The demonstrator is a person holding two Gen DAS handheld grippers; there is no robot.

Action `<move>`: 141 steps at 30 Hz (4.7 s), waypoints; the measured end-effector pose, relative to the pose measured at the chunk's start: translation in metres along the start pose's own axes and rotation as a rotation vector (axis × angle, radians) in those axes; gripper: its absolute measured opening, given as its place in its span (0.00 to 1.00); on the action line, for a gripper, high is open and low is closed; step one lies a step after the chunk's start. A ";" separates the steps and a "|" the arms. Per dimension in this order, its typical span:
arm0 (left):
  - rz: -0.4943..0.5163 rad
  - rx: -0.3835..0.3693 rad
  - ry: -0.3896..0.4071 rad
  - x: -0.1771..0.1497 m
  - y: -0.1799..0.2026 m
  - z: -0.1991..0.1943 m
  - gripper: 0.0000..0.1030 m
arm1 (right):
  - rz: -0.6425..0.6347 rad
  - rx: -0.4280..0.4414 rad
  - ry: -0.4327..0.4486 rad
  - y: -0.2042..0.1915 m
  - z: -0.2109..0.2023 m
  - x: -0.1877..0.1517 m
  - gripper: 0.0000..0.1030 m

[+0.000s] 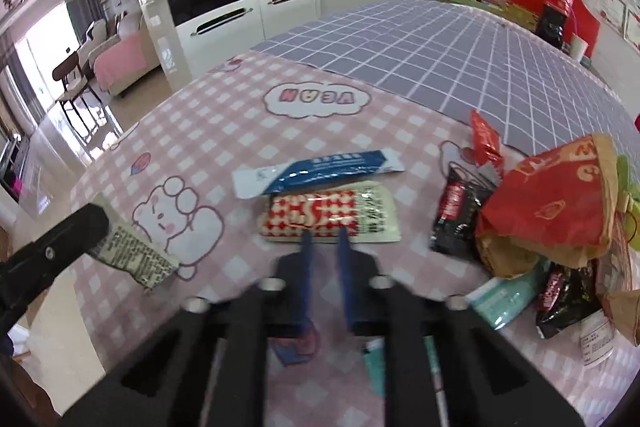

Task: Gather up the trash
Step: 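Grasp the blue-and-white tube with the right gripper while the left gripper holds its packet, then carry both items over the blue wastebasket and open both grippers to drop them, then move both tools back over the table toward the pile of wrappers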

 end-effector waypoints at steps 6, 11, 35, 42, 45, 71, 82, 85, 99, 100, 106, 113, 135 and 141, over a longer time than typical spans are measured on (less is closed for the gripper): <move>-0.016 -0.007 0.020 0.001 -0.004 -0.010 0.08 | 0.061 0.089 0.005 0.005 -0.013 -0.003 0.30; -0.017 0.000 0.044 0.008 -0.006 -0.014 0.08 | 0.045 0.053 0.058 -0.005 -0.019 0.005 0.58; -0.032 -0.025 0.020 0.031 -0.019 0.017 0.09 | -0.208 -0.036 0.061 -0.042 0.021 0.040 0.32; -0.031 -0.034 0.006 0.027 -0.014 0.016 0.09 | -0.168 0.007 0.044 -0.034 0.011 0.027 0.24; -0.023 -0.038 0.003 0.021 -0.010 0.012 0.09 | -0.136 0.039 0.048 -0.029 0.004 0.021 0.22; -0.077 0.016 0.160 0.025 -0.055 -0.110 0.09 | -0.145 0.382 0.188 -0.130 -0.104 0.016 0.10; -0.193 0.134 0.261 0.032 -0.135 -0.179 0.09 | -0.263 0.606 0.140 -0.244 -0.128 0.015 0.10; -0.233 0.184 0.276 0.031 -0.164 -0.195 0.09 | -0.307 0.644 0.111 -0.281 -0.126 0.009 0.10; -0.421 0.353 0.233 0.011 -0.293 -0.200 0.08 | -0.413 0.716 -0.099 -0.409 -0.062 -0.032 0.13; -0.427 0.359 0.228 0.010 -0.299 -0.197 0.08 | -0.412 0.708 -0.104 -0.414 -0.053 -0.031 0.14; -0.474 0.384 0.189 0.002 -0.329 -0.185 0.08 | -0.403 0.672 -0.146 -0.426 -0.029 -0.037 0.26; -0.470 0.395 0.141 -0.005 -0.337 -0.170 0.09 | -0.424 0.548 -0.051 -0.419 -0.031 -0.035 0.44; -0.448 0.423 0.121 0.006 -0.322 -0.155 0.13 | -0.329 0.468 0.155 -0.368 -0.054 -0.008 0.61; -0.405 0.491 0.148 0.010 -0.311 -0.165 0.67 | -0.305 0.467 0.160 -0.356 -0.058 -0.005 0.61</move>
Point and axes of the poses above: each gripper's, at about its wrist camera, not at the fingertips, and z roughly the way its jaws point, y to its right, x to its top, the point moved 3 cm from there along z, roughly the way its jaws point, and after that the axes turned 13 degrees about -x, right-handed, at the moved point
